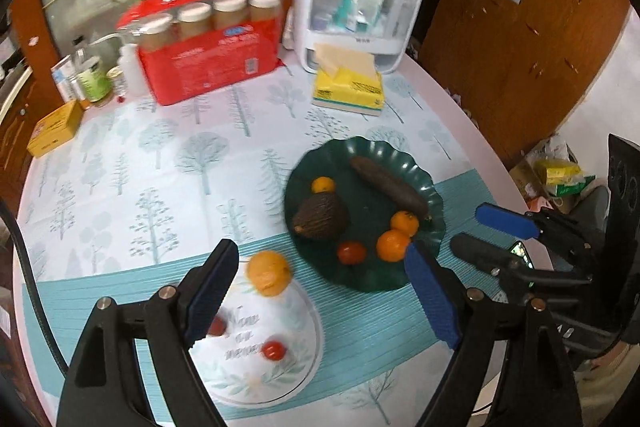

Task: Organize fruits
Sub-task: 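Move both open tools back toward the white fruit plate, then grasp a brown lychee with the left tool while the right tool grasps a large yellow orange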

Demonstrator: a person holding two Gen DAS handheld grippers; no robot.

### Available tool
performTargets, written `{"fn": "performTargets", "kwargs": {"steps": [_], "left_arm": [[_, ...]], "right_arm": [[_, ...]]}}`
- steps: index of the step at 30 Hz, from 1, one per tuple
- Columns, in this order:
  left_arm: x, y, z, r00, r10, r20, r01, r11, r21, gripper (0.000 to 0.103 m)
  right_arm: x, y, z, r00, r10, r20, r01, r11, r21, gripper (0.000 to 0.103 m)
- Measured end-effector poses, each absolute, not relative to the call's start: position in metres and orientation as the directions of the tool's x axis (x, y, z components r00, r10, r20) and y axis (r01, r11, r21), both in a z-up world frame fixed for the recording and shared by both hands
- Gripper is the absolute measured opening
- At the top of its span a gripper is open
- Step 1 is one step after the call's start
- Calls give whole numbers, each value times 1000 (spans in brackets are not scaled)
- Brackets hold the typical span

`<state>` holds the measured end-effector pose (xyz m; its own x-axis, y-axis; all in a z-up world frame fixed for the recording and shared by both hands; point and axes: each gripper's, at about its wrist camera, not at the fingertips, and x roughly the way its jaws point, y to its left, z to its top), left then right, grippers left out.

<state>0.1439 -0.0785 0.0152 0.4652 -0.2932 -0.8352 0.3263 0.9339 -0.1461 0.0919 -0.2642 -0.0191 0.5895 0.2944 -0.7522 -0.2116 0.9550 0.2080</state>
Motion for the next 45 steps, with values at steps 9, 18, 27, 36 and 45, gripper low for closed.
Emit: {"fn": "performTargets", "kwargs": {"steps": [9, 18, 27, 36, 45], "left_arm": [[123, 13, 25, 530, -243, -812, 249, 960, -124, 86], [121, 82, -3, 532, -191, -825, 196, 976, -100, 86], [139, 113, -76, 455, -172, -874, 150, 982, -115, 86], [160, 117, -147, 354, -152, -923, 123, 986, -115, 86], [174, 107, -178, 325, -130, -937, 139, 986, -88, 78]], "right_arm": [[79, -203, -1, 608, 308, -732, -220, 951, 218, 50], [82, -149, -12, 591, 292, -753, -196, 956, 217, 50], [106, -117, -56, 536, 232, -811, -126, 973, 195, 58], [129, -115, -110, 463, 199, -864, -32, 978, 208, 58], [152, -115, -143, 428, 162, -889, 16, 982, 187, 58]]}}
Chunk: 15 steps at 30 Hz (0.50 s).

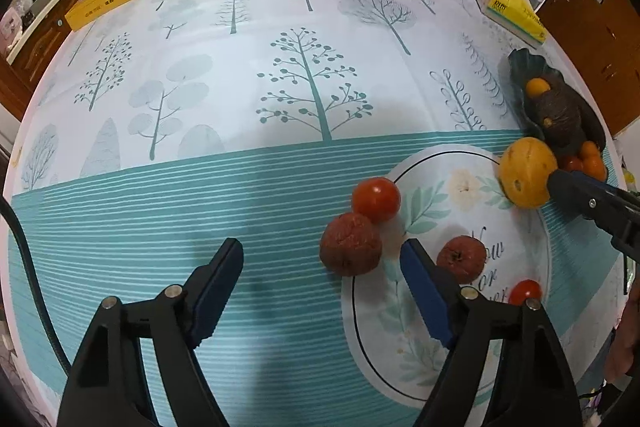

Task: Organize fruits
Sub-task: 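Grasp a brown lychee with the left tool while the right tool grasps a large yellow orange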

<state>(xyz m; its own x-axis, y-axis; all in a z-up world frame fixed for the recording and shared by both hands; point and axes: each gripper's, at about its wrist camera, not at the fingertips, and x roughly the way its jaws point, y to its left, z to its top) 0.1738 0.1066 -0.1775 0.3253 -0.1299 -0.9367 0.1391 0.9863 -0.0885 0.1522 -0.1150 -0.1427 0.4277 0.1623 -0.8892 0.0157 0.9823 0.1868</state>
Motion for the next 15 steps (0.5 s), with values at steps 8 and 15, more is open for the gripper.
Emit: {"fn": "performTargets", "kwargs": {"steps": [8, 15], "left_arm": [[180, 99, -187, 326, -127, -937, 151, 985, -81, 57], [180, 95, -186, 337, -143, -931, 167, 982, -90, 30]], "right_arm": [[165, -109, -158, 415, 133, -900, 15, 988, 153, 58], [171, -102, -166, 418, 115, -901, -6, 992, 124, 58]]}}
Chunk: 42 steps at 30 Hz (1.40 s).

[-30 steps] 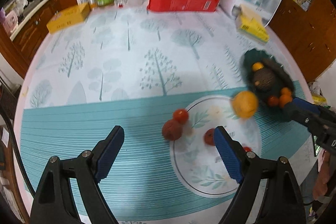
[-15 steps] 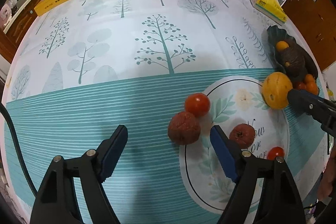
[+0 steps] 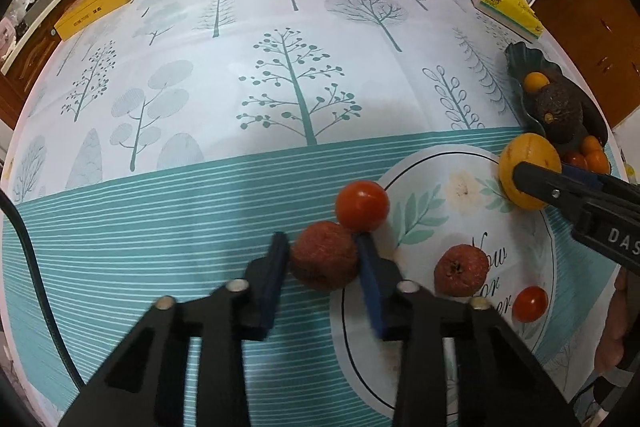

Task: Organize fruits
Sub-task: 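Grasp a brown lychee with the left tool while the right tool grasps a large yellow orange, then carry lychee and yellow orange onto the green plate and open both tools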

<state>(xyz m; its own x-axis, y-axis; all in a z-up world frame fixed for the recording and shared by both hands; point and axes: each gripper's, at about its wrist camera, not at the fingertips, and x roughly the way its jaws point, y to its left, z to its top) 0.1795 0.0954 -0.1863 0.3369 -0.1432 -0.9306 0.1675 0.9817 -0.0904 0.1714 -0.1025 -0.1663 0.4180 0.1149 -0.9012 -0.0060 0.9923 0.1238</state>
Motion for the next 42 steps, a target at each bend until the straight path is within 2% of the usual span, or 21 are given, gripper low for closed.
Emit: {"fn": "performTargets", "kwargs": {"steps": [3, 17, 31, 42], "left_arm": [[178, 96, -186, 338, -144, -930, 158, 983, -95, 30], [157, 91, -148, 376, -139, -916, 164, 983, -82, 30], [123, 44, -62, 485, -201, -851, 241, 966, -91, 30], [130, -32, 13, 574, -225, -788, 277, 958, -72, 30]], "right_arm": [[172, -99, -167, 425, 99, -900, -24, 995, 98, 52], [155, -105, -153, 427, 142, -893, -43, 990, 136, 49], [102, -125, -92, 515, 231, -825, -119, 973, 197, 49], [96, -178, -26, 579, 267, -770, -180, 963, 198, 49]]}}
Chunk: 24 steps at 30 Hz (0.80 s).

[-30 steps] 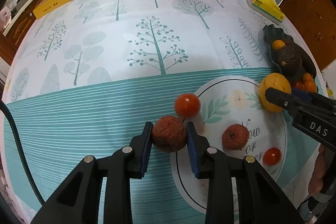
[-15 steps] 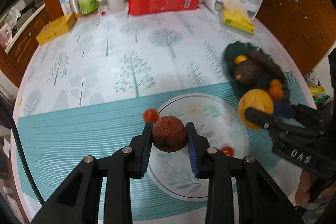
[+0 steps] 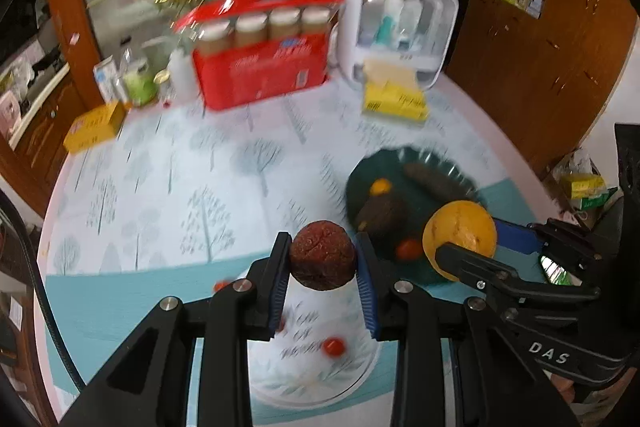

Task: Organize fruits
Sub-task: 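Carry lychee and yellow orange onto the green plate and open both tools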

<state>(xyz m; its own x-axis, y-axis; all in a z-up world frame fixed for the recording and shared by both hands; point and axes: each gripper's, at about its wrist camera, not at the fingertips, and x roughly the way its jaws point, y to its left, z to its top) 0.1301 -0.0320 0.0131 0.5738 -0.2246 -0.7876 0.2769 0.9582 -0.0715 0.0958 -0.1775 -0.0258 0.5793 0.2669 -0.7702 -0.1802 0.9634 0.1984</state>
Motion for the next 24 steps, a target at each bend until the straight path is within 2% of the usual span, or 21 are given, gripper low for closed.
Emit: {"fn": "performTargets", "kwargs": {"steps": [7, 11, 18, 24], "left_arm": [[161, -102, 50, 616, -235, -752, 302, 952, -50, 30], [183, -135, 45, 603, -237, -762, 295, 953, -62, 30], [218, -173, -10, 520, -205, -829, 262, 962, -74, 30], [247, -178, -59, 444, -175, -879, 229, 970, -78, 30]], "right_arm": [[125, -245, 36, 674, 243, -698, -194, 970, 150, 49], [151, -282, 47, 710, 205, -674, -173, 978, 114, 49], [192, -316, -7, 640, 182, -747, -149, 983, 111, 49], [193, -309, -64, 534, 246, -809, -210, 965, 155, 49]]}}
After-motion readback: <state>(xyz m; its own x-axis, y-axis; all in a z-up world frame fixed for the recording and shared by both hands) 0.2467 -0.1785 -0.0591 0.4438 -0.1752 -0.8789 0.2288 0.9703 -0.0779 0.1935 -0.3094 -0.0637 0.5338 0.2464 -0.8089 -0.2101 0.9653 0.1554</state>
